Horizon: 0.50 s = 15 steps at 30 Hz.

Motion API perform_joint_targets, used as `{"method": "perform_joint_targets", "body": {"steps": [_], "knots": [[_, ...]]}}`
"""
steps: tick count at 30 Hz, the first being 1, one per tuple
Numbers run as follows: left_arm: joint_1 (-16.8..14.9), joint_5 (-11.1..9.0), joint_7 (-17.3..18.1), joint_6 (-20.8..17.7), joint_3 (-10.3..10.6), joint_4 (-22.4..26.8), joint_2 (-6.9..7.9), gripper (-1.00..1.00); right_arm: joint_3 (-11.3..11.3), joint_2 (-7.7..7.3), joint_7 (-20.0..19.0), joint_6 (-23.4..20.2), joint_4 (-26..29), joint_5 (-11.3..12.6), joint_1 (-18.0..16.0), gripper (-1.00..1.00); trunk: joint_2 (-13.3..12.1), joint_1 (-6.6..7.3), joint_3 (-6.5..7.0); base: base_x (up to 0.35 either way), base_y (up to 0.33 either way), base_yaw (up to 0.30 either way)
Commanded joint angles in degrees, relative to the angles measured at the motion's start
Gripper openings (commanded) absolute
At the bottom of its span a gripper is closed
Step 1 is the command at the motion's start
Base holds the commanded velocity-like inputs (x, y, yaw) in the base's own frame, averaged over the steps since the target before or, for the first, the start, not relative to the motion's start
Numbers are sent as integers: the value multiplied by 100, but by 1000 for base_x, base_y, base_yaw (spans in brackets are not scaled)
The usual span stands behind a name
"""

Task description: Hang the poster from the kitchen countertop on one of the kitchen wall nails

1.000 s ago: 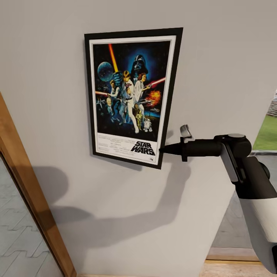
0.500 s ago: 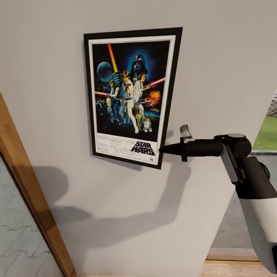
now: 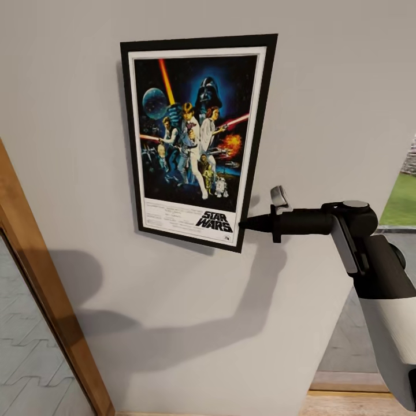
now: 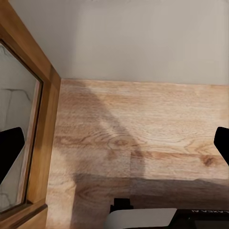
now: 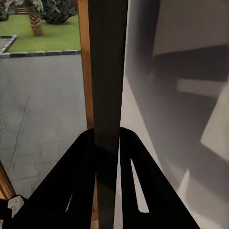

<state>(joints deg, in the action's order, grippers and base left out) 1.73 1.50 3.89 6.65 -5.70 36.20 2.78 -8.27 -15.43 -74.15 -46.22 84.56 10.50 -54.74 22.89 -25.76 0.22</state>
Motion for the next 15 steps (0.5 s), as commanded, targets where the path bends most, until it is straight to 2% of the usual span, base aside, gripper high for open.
{"method": "perform_joint_targets", "body": {"steps": [1,8,15], "knots": [[3,16,41,9,-28,6,-4,100,-8,-5,8,-51,-1,40,-2,-100,3,-2,-1,0,0,0],[3,16,39,6,-28,2,-5,100,-144,-11,11,-37,-1,32,-2,-100,3,-2,-1,0,0,0],[3,17,34,5,-28,1,-5,100,-172,-13,11,-36,-1,33,-2,-100,3,-2,-1,0,0,0]]}}
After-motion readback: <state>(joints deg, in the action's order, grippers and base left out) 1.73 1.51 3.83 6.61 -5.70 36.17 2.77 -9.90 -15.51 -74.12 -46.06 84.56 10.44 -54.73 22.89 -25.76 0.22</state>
